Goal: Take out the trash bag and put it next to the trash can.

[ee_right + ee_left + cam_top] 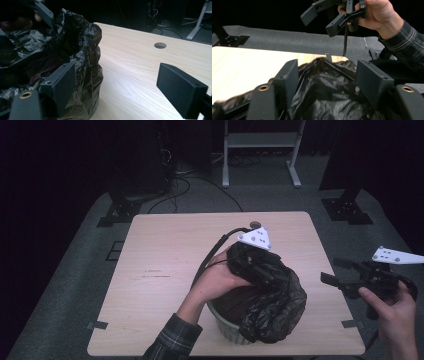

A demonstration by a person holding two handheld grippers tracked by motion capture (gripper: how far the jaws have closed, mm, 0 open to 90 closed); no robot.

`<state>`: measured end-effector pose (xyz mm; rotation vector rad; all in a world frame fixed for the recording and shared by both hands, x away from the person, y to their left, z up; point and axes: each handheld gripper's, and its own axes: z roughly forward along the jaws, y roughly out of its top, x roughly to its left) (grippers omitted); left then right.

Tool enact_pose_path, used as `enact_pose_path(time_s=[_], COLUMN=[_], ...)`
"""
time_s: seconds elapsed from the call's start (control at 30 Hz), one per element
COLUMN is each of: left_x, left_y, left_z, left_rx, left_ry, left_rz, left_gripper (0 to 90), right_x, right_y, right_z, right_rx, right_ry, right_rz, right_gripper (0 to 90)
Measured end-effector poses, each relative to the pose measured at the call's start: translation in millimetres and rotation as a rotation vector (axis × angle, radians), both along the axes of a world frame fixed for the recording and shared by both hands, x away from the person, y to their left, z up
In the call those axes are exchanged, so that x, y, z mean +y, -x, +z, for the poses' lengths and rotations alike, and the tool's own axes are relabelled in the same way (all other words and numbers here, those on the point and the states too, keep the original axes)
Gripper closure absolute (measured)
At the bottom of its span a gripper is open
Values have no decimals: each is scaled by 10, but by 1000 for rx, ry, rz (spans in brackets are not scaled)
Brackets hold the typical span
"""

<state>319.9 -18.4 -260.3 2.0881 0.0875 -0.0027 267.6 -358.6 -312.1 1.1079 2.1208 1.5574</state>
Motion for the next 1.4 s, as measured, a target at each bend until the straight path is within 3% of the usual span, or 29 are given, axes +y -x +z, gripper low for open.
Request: enact_pose_path(time_s=[0.2, 0.37, 0.53, 0.67, 0.83, 1.07, 1.4], left_x=[280, 605, 971, 1268, 1590, 1986, 2367], left_y=[100, 193, 292, 359, 429, 487, 549], left_z=[26, 29, -28, -125, -363, -824, -1388], left_rx=[-12, -12, -30, -25, -14, 23, 38], left_ry=[-2, 23, 15, 38, 13, -11, -43], left_rz=[54, 102, 170, 220, 284, 366, 475], left_gripper=[191, 166, 102, 86, 13, 0, 0], right_x=[30, 45, 76, 114, 175, 253, 418], right_y=[-7, -2, -3, 1, 9, 15, -10], right_z=[-3, 7, 15, 37, 78, 161, 300], right_rx=[5, 2, 5, 3, -1, -12, -25], right_ry=[6, 6, 8, 9, 6, 8, 2], right_rz=[5, 5, 12, 15, 31, 37, 57], right_gripper=[148, 149, 148, 148, 148, 148, 148])
